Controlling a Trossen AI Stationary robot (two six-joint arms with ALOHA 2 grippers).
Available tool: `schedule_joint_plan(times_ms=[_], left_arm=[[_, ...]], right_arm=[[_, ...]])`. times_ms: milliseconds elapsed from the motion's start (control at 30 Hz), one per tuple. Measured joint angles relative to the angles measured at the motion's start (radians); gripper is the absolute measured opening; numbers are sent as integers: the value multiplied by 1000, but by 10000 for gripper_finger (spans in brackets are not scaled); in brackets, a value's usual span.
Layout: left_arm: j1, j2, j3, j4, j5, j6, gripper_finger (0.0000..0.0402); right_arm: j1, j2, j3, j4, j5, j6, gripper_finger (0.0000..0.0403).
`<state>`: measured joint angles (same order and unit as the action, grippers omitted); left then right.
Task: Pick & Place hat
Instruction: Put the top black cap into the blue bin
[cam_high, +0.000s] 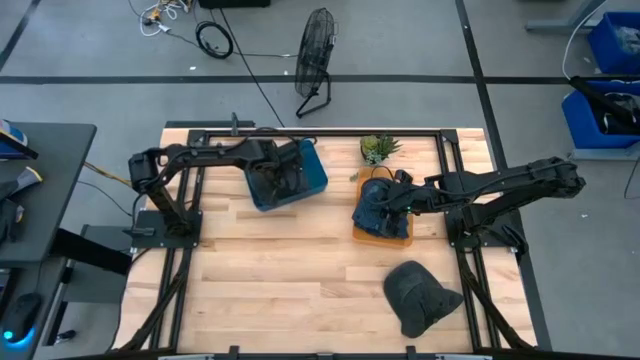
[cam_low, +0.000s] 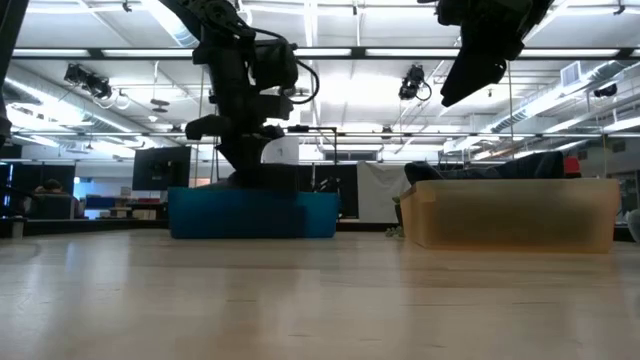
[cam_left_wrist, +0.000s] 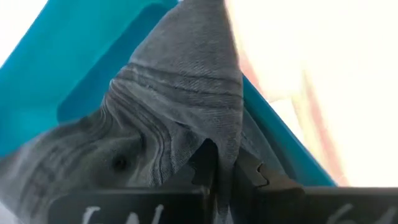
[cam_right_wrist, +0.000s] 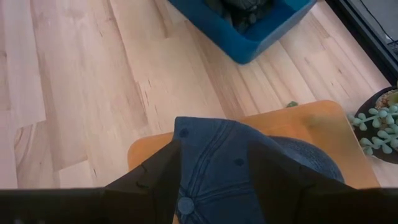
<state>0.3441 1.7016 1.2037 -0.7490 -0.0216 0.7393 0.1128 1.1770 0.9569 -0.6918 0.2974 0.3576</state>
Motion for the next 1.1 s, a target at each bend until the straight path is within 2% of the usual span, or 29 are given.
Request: schedule_joint_plan(times_ms=[300, 567, 900, 1100], left_arm=[[-3, 0, 1, -148, 4, -40, 44], [0, 0, 1, -79, 3, -85, 53], [-6, 0, 1, -77, 0, -77, 133], [-45, -51, 0, -93, -15, -95, 153]], right_arm=[[0, 0, 0, 0, 0, 0, 188], [0, 0, 0, 0, 0, 0, 188], [2, 0, 0, -11, -80, 0, 188], [33, 0, 0, -61, -141, 13, 188]])
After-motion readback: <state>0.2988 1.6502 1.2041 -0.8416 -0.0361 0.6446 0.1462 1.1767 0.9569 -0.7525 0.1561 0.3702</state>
